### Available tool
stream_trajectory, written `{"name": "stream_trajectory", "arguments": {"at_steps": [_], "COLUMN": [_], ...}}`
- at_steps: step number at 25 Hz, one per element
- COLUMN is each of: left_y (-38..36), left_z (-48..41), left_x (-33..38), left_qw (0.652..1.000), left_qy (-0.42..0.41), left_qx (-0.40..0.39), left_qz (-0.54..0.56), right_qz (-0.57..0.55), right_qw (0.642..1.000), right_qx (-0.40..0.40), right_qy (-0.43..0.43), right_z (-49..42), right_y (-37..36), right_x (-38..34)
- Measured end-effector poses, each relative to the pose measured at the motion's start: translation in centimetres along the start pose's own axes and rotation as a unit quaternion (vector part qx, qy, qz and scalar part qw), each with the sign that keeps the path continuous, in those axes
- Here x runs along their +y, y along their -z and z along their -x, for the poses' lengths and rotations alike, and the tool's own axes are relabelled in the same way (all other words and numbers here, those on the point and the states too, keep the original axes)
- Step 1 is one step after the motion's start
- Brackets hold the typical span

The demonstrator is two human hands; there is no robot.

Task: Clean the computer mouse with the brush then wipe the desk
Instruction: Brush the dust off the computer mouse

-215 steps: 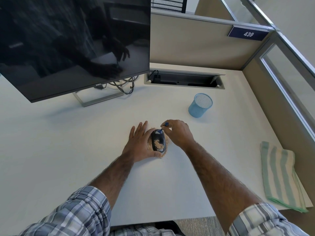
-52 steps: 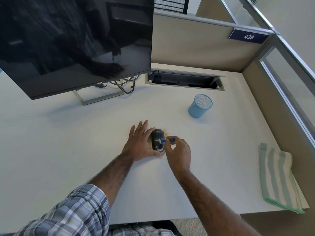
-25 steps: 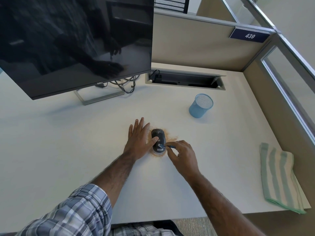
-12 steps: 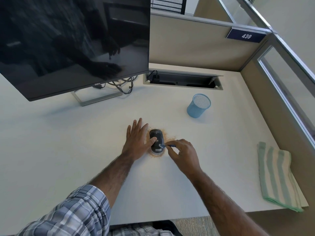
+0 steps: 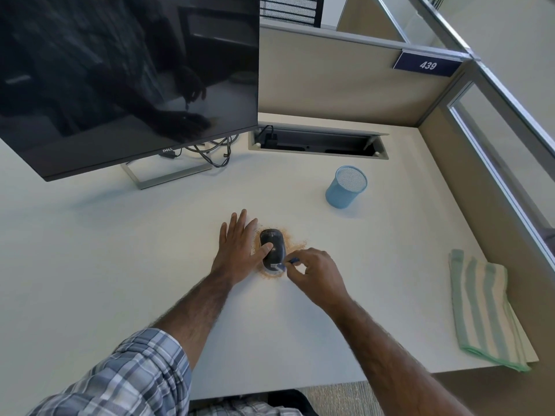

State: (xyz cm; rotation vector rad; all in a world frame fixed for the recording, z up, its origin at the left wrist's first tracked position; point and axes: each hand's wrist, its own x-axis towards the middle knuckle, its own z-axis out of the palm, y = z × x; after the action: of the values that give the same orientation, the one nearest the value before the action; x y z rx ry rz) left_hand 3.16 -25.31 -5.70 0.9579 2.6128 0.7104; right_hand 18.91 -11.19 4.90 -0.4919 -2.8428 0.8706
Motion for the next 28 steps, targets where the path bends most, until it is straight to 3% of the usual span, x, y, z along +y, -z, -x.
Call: {"name": "stream_trajectory", "arguments": {"at_steps": [2,6,10,18,24,28], "left_y": [0.1,0.1,0.0,0.0,0.4,0.4], "left_z": [0.1,0.1,0.1,0.1,0.5,0.8], "left_x": [0.0,0.1,0.0,0.1,-0.1,-0.1], "left_qw": [1.0,1.0,1.0,1.0,0.998,0.997], "left_qy": [0.002,0.001,0.003,0.01,-0.037,-0.063], "left_qx": [-0.001,0.001,0.003,-0.003,-0.007,-0.039], "left_qz": [-0.002,0.009,0.006,0.006,0.05,-0.026], "right_qz": [-0.019,-0.003,-0.043,-0.044,-0.034,-0.042], "right_qw": [0.999,0.998,0.997,0.994,0.994,0.993], "right_qx": [0.039,-0.052,0.017,-0.013,-0.021,-0.017], "right_qy": [-0.012,-0.024,-0.055,-0.096,-0.104,-0.107], "right_z": [-0.3,-0.3,-1.2,-2.2,-2.3,-2.5], "right_y": [0.3,0.2,0.6,0.6,0.9,0.8], "right_x": [0.0,0.2,0.5,0.6,1.1,1.3]}}
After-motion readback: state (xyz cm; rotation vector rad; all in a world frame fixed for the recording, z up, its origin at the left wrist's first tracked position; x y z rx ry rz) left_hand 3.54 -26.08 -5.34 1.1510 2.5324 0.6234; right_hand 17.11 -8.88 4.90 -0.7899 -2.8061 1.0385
